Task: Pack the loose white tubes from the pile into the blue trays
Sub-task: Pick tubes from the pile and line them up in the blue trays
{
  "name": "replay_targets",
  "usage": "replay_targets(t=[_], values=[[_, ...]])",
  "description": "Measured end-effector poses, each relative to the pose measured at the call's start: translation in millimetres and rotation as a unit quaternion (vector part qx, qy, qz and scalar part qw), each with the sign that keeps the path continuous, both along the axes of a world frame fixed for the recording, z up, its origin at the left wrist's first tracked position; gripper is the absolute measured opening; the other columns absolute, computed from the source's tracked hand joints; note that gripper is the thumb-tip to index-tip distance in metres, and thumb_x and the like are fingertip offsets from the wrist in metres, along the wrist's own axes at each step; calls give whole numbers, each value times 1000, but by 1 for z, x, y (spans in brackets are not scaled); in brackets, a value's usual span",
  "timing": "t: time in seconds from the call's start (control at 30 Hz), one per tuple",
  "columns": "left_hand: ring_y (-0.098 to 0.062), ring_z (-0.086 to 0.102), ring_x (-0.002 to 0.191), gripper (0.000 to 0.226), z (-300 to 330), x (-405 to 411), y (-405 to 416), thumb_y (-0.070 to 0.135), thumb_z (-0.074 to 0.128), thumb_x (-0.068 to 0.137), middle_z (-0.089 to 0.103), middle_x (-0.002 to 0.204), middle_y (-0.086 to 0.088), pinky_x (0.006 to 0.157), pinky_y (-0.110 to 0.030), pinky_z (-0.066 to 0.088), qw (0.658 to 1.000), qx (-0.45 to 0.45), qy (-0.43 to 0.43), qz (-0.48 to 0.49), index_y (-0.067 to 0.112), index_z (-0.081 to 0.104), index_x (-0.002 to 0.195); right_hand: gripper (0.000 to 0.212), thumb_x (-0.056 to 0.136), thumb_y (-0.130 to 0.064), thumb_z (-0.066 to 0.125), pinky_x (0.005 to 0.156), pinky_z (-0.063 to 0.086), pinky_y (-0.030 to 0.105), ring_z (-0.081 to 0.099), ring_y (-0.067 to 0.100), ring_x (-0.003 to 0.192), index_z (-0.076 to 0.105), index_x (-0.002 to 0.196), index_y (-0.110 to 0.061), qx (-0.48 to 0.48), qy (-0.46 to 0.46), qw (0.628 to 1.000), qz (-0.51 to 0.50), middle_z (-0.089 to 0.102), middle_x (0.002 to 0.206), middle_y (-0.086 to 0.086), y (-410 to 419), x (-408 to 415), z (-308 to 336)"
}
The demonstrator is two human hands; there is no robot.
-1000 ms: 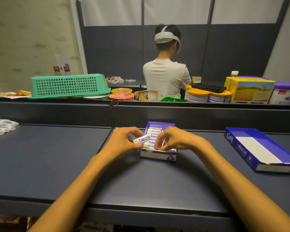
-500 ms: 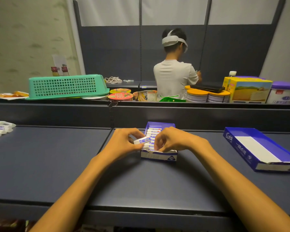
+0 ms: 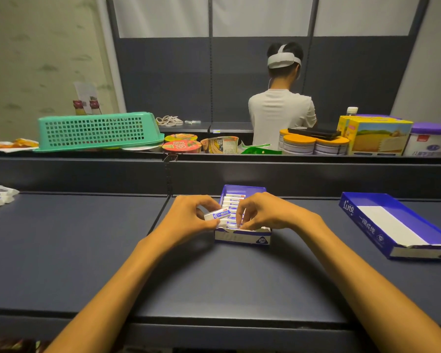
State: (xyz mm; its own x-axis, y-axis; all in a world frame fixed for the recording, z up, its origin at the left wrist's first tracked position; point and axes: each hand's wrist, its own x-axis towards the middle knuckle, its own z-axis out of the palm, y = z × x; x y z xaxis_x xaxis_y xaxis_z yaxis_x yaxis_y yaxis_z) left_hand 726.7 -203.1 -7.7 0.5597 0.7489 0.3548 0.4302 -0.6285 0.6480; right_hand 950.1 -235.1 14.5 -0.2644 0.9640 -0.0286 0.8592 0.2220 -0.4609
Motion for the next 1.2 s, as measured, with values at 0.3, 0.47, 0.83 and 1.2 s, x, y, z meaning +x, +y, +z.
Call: replay_targets(t=[0.3,0.47,0.83,1.2], values=[[-9,68,88,29,2,2,2,34,76,75,68,105,7,65,-18,57,1000,7,21,-7,27,62,100,17,87,-24,70,59,49,9,65,15,86,72,100,-14,-3,33,999,3,71,101,1,-4,3,3],[-7,68,85,30,1,3,5,33,76,76,69,107,5,64,-18,57,1000,15,26,-4,23,65,102,17,88,-23,69,54,44,8,60,6,78,72,103,-16,-28,-30,999,14,69,100,-3,0,3,3],[-11,68,84,28,0,4,6,32,77,77,71,101,6,63,-21,58,999,28,25,-8,21,69,102,19,88,-25,69,61,47,11,60,1,77,72,104,-16,-10,-17,1000,16,70,106,-2,1,-1,-4],[-8,67,84,31,10,7,14,31,79,77,70,99,7,66,-17,56,998,56,38,-6,19,69,104,20,88,-35,67,77,53,23,63,12,97,71,102,-21,63,75,994,-56,69,106,-4,-2,21,6]])
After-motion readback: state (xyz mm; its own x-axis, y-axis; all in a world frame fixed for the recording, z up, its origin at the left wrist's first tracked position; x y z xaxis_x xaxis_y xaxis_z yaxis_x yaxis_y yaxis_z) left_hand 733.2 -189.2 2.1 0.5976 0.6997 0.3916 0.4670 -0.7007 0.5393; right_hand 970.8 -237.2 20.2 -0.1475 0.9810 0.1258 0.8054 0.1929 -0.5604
